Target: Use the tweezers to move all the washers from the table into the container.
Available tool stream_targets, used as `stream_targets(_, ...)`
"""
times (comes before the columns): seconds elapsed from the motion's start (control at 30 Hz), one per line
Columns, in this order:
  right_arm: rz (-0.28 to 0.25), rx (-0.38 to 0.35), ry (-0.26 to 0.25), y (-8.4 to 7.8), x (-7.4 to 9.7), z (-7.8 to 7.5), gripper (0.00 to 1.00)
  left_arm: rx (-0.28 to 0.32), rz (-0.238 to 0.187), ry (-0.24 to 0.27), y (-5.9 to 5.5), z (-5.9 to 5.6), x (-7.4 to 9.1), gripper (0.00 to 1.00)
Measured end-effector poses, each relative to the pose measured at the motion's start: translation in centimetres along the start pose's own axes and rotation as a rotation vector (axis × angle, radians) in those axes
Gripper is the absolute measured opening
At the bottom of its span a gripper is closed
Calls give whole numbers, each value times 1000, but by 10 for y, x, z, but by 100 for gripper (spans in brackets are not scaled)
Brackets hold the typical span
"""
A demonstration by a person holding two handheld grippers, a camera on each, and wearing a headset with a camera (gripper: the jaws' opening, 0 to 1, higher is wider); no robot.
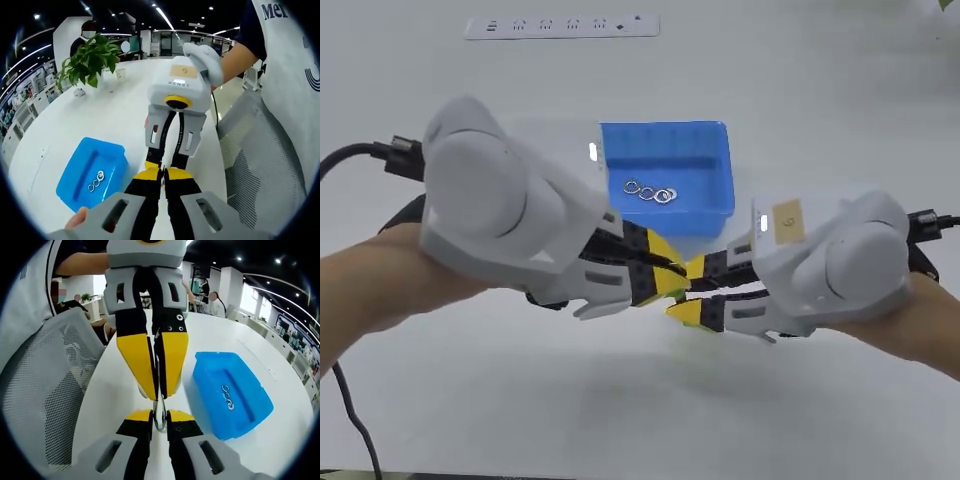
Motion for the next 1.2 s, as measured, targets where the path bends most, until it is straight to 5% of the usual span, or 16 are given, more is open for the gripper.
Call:
stream_targets(0.5, 10, -22, 6, 0, 1, -2, 10, 17, 4, 1, 1, 3, -2, 6)
stream_targets(0.57, -31, -45, 1, 8, 1, -1, 10, 38, -28, -3, 9, 1, -3, 6)
stream_targets(0.83, -39, 15, -12, 26, 8, -9, 10, -27, -23, 3, 25, 6, 11, 6)
stream_targets(1.2, -81, 107, -65, 68, 19, -29, 10, -120, -56, 38, 61, 20, 37, 6)
Point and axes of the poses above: the centre of the closed fingertips' face, and the gripper's own axes: x roughly backward along the fingers, z roughly to its left, y roughly out of its top, the point moved 4 cm from there along x, roughly backward along the fingers, and after that the axes turned 12 degrees about -z, right-handed, at the moved point
